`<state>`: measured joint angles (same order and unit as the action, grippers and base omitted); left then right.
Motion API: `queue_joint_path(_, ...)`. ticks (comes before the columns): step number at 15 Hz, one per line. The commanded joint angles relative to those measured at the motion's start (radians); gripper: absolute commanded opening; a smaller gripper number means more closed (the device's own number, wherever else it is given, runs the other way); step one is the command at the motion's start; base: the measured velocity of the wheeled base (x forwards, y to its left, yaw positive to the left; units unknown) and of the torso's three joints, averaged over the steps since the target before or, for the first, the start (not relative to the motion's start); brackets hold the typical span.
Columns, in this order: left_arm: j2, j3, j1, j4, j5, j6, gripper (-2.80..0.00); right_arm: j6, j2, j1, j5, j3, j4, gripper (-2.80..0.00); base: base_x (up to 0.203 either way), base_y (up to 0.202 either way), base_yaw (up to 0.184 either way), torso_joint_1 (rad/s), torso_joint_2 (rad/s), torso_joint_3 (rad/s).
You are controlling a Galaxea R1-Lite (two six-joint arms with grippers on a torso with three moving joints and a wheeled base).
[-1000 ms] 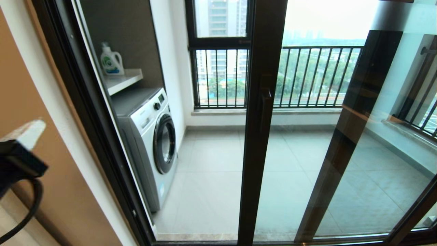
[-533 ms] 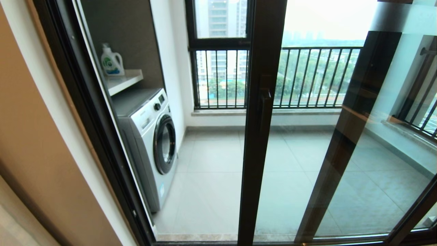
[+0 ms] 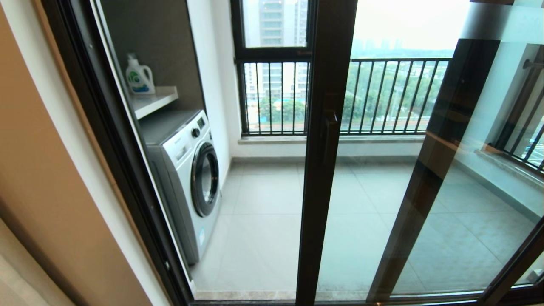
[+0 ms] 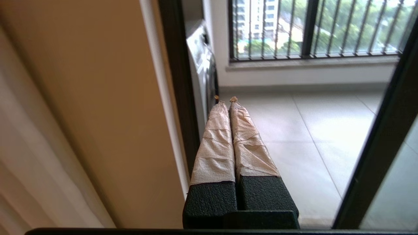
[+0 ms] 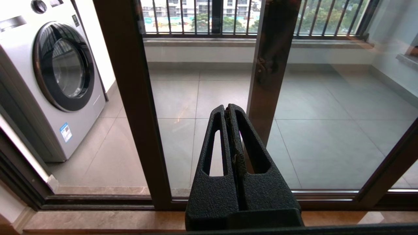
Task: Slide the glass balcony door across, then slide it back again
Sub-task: Open the slid door
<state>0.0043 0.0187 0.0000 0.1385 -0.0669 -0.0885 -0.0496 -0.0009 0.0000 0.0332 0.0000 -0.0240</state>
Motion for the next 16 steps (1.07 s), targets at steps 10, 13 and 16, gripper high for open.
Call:
queue_joint_path(10, -0.003, -0.020, 0.000, -0.148, 0.108, 0.009, -2.80, -0.010, -0.001, 0.000, 0.002, 0.011, -0.001, -2.80, 0.000, 0.000, 0.000, 0.000, 0.00, 0.000)
queue_joint_path(13, -0.003, -0.020, 0.000, -0.148, 0.108, 0.009, -2.80, -0.003, -0.001, 0.000, 0.001, 0.011, -0.001, -2.80, 0.000, 0.000, 0.000, 0.000, 0.00, 0.000)
queue_joint_path(16, -0.003, -0.020, 0.000, -0.148, 0.108, 0.009, -2.80, -0.001, 0.004, -0.001, -0.006, -0.030, 0.005, -2.80, 0.000, 0.000, 0.000, 0.000, 0.00, 0.000)
